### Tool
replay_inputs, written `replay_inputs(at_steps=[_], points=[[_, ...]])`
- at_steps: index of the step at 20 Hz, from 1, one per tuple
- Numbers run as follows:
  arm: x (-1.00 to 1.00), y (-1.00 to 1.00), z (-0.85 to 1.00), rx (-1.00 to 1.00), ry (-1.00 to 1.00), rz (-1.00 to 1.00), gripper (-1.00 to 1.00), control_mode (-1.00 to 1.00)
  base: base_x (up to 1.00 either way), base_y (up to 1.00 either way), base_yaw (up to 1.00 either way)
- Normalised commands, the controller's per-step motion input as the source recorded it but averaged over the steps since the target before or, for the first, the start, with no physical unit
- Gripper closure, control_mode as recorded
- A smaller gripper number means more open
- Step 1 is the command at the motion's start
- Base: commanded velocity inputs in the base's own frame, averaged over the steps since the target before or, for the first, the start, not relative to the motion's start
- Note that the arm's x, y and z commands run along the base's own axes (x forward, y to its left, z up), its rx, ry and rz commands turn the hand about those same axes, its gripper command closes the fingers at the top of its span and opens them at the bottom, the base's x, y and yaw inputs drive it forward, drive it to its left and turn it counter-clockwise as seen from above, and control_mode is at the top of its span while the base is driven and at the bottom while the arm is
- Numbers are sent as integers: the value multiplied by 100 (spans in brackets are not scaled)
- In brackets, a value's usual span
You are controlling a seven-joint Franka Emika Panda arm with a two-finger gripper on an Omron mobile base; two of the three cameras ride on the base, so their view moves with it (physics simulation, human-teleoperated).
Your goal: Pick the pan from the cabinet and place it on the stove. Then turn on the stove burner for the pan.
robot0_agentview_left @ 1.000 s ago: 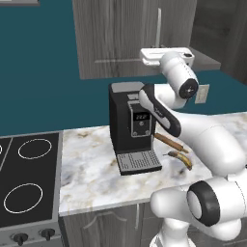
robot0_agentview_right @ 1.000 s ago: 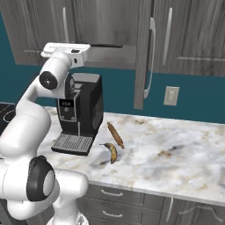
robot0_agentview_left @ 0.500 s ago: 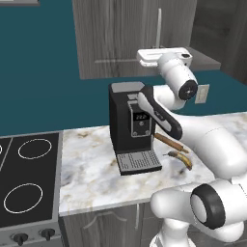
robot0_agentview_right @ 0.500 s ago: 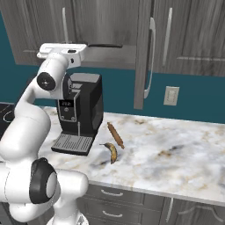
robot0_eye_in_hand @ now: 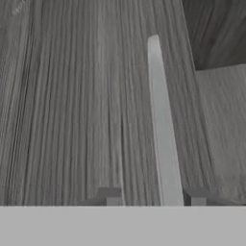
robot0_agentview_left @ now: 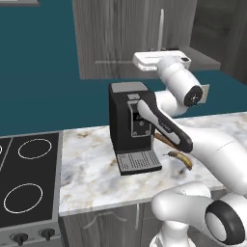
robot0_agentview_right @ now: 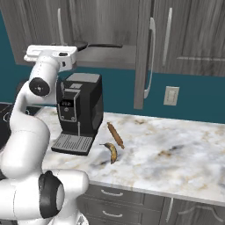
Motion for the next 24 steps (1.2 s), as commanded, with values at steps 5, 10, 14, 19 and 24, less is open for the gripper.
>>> replay_inputs(at_steps=[5,10,14,19,24], points=[[-91,45,16,0,0,13,100,-100,0,0,0],[-92,52,8,0,0,7,100,-100,0,0,0],[-95,69,0,-3,-3,3,100,-100,0,0,0],[-72,71,0,-8,-4,1,-100,-100,0,0,0],[-35,-35,0,0,-7,7,-100,-100,0,0,0]])
